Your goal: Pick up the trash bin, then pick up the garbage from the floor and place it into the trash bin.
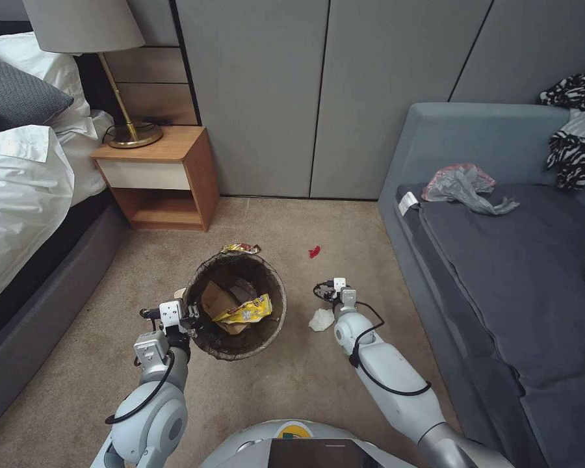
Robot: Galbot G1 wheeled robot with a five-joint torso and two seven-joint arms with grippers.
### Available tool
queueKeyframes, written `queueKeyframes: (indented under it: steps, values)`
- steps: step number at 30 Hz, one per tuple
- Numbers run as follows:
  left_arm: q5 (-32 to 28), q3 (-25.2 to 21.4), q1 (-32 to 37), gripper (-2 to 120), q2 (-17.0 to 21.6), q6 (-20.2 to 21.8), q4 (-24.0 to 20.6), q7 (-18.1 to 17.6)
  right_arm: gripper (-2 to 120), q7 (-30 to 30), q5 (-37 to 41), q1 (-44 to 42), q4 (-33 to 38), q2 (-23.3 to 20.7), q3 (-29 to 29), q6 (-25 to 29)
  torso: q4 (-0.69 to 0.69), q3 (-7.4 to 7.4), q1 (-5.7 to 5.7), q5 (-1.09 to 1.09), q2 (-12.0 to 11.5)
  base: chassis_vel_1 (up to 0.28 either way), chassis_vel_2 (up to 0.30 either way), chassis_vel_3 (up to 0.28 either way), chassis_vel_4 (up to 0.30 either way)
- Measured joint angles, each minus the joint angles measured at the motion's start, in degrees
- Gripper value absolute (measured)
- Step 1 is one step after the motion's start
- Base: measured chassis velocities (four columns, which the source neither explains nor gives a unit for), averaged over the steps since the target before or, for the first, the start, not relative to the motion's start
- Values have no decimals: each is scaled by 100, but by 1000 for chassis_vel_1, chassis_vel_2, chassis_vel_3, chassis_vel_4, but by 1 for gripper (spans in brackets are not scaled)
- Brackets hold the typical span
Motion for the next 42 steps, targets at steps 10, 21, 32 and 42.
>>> queueKeyframes:
  steps: [10,21,32,42]
  values:
    - [-15,-14,-13,0,7,-3,17,-2,100,-34,-70,90,-542,147,102,21,0,0,0,0,0,0,0,0,0]
    - [-21,0,-49,0,3,-6,31,-5,100,19,-185,-76,-649,174,176,-36,0,0,0,1,0,0,0,0,0]
    - [-27,14,-66,0,2,-6,36,-8,100,90,-242,-392,-276,65,139,-128,-1,0,0,0,0,0,0,0,0]
    - [-28,21,-55,0,15,-6,36,-9,100,52,-350,-536,-172,72,72,-122,0,0,0,0,0,0,0,0,0]
